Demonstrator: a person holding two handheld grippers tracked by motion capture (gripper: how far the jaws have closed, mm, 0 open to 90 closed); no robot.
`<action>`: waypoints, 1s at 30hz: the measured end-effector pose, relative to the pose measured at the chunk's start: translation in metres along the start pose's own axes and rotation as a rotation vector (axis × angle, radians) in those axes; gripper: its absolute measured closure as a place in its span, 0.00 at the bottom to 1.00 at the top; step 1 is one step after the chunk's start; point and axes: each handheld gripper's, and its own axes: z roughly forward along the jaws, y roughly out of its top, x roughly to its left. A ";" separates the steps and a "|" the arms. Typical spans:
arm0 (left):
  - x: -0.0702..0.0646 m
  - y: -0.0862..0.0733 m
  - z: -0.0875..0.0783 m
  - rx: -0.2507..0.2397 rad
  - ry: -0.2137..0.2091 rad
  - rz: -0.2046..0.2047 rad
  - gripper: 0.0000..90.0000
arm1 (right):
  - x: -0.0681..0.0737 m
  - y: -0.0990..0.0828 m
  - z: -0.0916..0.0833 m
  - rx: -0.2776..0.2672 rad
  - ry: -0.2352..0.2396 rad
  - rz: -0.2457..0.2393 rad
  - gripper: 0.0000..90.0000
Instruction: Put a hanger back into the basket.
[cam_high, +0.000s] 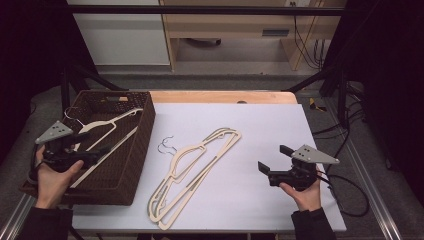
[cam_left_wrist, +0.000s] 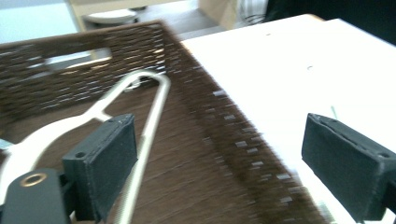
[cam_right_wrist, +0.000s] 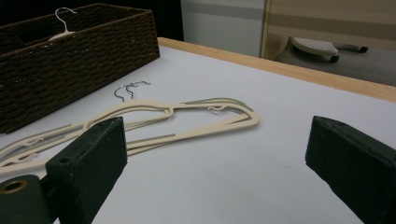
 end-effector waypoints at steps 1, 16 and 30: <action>-0.006 0.000 0.002 -0.002 -0.013 0.002 0.11 | 0.000 0.000 0.000 -0.001 0.000 -0.001 0.06; -0.068 -0.013 0.020 -0.005 -0.160 0.053 0.09 | 0.001 0.000 0.000 -0.003 0.003 0.005 0.06; -0.114 -0.027 0.045 0.094 -0.215 0.161 0.19 | 0.003 -0.002 0.002 0.013 0.020 -0.013 0.06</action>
